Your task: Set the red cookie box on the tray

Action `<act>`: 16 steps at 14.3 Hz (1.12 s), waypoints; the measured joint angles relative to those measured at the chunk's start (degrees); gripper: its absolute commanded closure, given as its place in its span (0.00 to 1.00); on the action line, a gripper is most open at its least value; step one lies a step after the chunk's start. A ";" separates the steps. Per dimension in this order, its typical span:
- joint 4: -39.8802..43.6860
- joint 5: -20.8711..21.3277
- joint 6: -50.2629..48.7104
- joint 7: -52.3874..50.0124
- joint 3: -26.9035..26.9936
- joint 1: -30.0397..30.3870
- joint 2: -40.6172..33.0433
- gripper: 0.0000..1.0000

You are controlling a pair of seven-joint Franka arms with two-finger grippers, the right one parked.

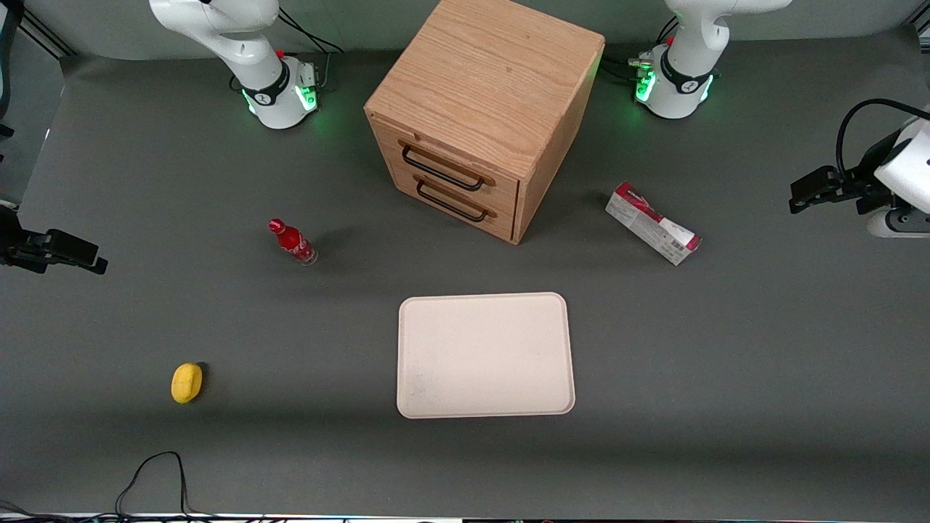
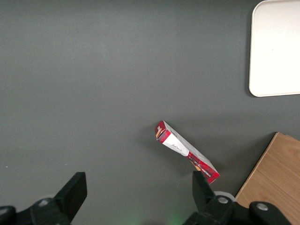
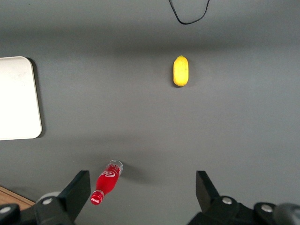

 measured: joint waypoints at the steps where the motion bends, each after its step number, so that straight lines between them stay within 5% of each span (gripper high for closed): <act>1: -0.08 0.00 -0.20 0.00 -0.03 0.00 -0.01 0.00; 5: -5.37 -0.08 -0.50 -0.02 -0.46 -0.51 -3.87 0.00; 11: -32.75 -0.59 7.79 -9.40 -3.16 -7.69 -24.96 0.00; 16: -41.18 -2.32 9.56 -19.03 -7.42 -12.28 -31.67 0.00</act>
